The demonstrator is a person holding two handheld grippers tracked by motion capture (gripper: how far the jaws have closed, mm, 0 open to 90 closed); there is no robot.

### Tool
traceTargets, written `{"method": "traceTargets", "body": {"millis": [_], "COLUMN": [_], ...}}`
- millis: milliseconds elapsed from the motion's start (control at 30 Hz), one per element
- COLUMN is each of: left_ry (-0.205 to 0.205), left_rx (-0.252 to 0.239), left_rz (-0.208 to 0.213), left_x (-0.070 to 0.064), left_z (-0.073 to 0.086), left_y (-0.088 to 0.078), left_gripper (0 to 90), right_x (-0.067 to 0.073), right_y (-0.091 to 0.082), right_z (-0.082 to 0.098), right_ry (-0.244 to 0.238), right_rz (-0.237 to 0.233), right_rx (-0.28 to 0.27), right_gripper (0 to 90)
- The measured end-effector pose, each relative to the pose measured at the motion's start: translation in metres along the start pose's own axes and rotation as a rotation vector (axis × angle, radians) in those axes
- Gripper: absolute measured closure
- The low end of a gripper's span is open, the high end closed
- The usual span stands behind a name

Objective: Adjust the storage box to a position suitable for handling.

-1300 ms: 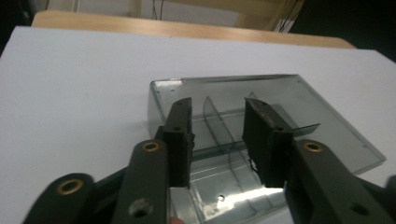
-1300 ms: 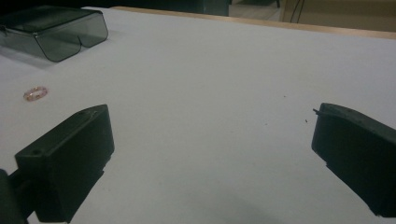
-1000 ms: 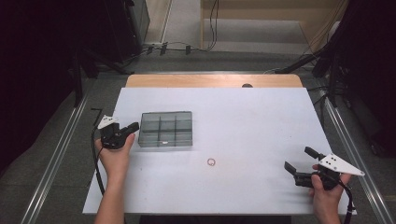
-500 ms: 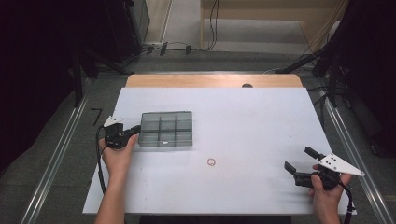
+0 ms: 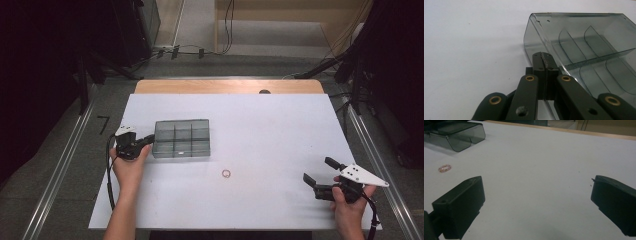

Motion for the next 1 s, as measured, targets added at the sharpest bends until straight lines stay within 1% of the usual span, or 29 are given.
{"method": "traceTargets", "body": {"millis": [33,133,167,200,233,267,300,333,367,433,467,533,567,667,700,733,767,800,833,900,933,967,1000], "left_ry": [0.000,-0.005,-0.005,-0.005,-0.001,-0.001,-0.001,0.000,0.000,0.004,0.005,0.002,0.004,0.006,0.006,0.006,0.006,0.011,0.011,0.009,0.010,0.010,0.012], "left_rx": [0.000,-0.002,-0.002,-0.003,-0.002,-0.003,-0.003,-0.004,-0.004,-0.002,-0.002,-0.003,-0.003,0.001,0.001,0.001,0.001,0.003,0.003,0.002,0.003,0.003,0.002], "left_rz": [0.000,0.006,0.010,0.010,0.009,0.012,0.012,0.012,0.012,0.016,0.016,0.022,0.021,0.031,0.031,0.034,0.036,0.038,0.038,0.044,0.049,0.049,0.051], "left_x": [0.000,-0.002,-0.002,-0.002,-0.003,-0.004,-0.004,-0.006,-0.006,-0.007,-0.008,-0.010,-0.011,-0.015,-0.015,-0.016,-0.017,-0.019,-0.019,-0.020,-0.022,-0.022,-0.023], "left_z": [0.000,0.000,0.000,0.000,0.000,0.000,0.000,0.000,0.000,0.000,0.000,0.000,0.000,0.000,0.000,0.000,0.000,0.000,0.000,0.000,0.000,0.000,0.001], "left_y": [0.000,0.001,0.002,0.002,0.002,0.002,0.002,0.003,0.003,0.004,0.004,0.006,0.007,0.009,0.009,0.009,0.010,0.011,0.011,0.012,0.012,0.012,0.012], "left_gripper": [90.0,90.0,90.0,90.0,90.0,90.0,90.0,90.0,90.0,90.0,90.0,90.0,90.0,90.0,90.0,90.0,90.0,90.0,90.0,90.0,90.0,90.0,90.0], "right_x": [0.000,0.007,0.007,0.013,0.013,0.019,0.019,0.025,0.025,0.030,0.036,0.041,0.041,0.050,0.050,0.054,0.054,0.059,0.059,0.064,0.068,0.068,0.072], "right_y": [0.000,0.004,0.004,0.007,0.007,0.011,0.011,0.013,0.013,0.015,0.017,0.020,0.020,0.029,0.029,0.033,0.033,0.037,0.037,0.040,0.044,0.044,0.048], "right_z": [0.000,-0.005,-0.005,-0.009,-0.009,-0.013,-0.013,-0.019,-0.019,-0.023,-0.028,-0.032,-0.032,-0.039,-0.039,-0.041,-0.041,-0.044,-0.044,-0.046,-0.048,-0.048,-0.051], "right_ry": [0.000,-0.001,-0.001,-0.003,-0.003,-0.018,-0.018,-0.022,-0.022,-0.029,-0.030,-0.027,-0.027,-0.024,-0.024,-0.025,-0.025,-0.030,-0.030,-0.026,-0.033,-0.033,-0.033], "right_rz": [0.000,-0.010,-0.010,-0.018,-0.018,-0.029,-0.029,-0.038,-0.038,-0.064,-0.079,-0.095,-0.095,-0.111,-0.111,-0.113,-0.113,-0.121,-0.121,-0.128,-0.138,-0.138,-0.145], "right_rx": [0.000,-0.002,-0.002,0.001,0.001,0.004,0.004,0.008,0.008,0.001,0.000,-0.003,-0.003,0.001,0.001,-0.001,-0.001,-0.003,-0.003,0.003,0.003,0.003,0.005], "right_gripper": [0.0,0.0,0.0,0.0,0.0,0.0,0.0,0.0,0.0,0.0,0.0,0.0,0.0,0.0,0.0,0.0,0.0,0.0,0.0,0.0,0.0,0.0,0.0]}}
Point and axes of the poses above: each handheld gripper's, and its own axes: y roughly forward along the jaws, z roughly out of its underside, x roughly to its left, the point moved 2 cm from there along y, roughly forward along the jaws, and after that the axes turned 12 degrees about z, right-handed, at the moved point
